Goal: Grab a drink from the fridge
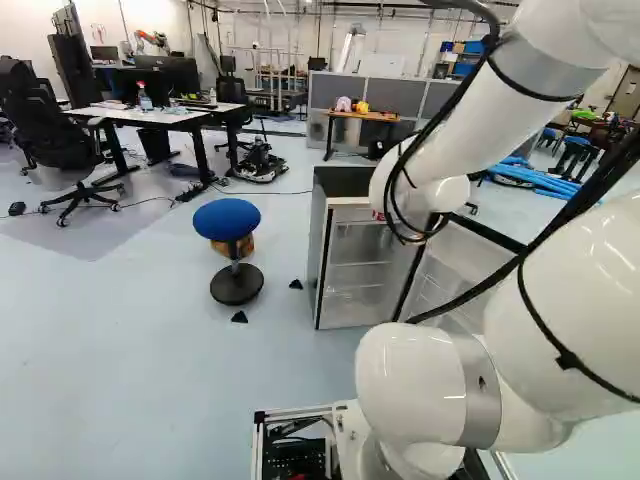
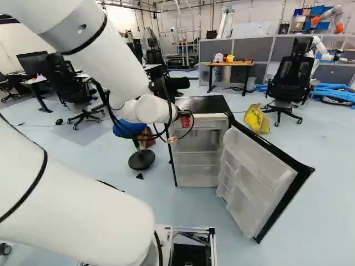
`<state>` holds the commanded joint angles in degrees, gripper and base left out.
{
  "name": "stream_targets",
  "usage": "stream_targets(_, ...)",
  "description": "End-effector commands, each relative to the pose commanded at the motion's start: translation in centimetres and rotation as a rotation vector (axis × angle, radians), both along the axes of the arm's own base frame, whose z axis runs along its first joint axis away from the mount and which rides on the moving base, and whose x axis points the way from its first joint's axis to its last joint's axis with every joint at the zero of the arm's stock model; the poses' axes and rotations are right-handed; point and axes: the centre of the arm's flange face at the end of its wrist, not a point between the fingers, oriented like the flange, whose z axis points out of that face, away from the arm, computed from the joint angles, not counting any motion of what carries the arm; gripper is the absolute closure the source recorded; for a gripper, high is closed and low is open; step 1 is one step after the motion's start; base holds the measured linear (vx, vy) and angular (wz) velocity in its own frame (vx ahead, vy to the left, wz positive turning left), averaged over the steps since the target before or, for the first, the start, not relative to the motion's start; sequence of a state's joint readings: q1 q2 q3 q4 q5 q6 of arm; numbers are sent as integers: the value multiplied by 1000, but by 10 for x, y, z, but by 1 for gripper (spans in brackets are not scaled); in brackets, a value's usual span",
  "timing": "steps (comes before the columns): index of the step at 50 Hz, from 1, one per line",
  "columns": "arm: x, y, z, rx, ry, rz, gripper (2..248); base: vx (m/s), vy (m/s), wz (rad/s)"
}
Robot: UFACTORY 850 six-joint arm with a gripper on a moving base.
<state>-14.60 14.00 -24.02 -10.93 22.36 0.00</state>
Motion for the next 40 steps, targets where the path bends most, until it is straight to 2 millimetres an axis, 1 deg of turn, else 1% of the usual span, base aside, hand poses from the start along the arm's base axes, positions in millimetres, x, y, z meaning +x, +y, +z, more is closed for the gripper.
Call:
stream_targets(25, 42, -2, 27, 11, -13, -2, 159, 0, 0, 0)
stream_targets(40, 72, -3, 28, 26, -7, -5, 159, 0, 0, 0)
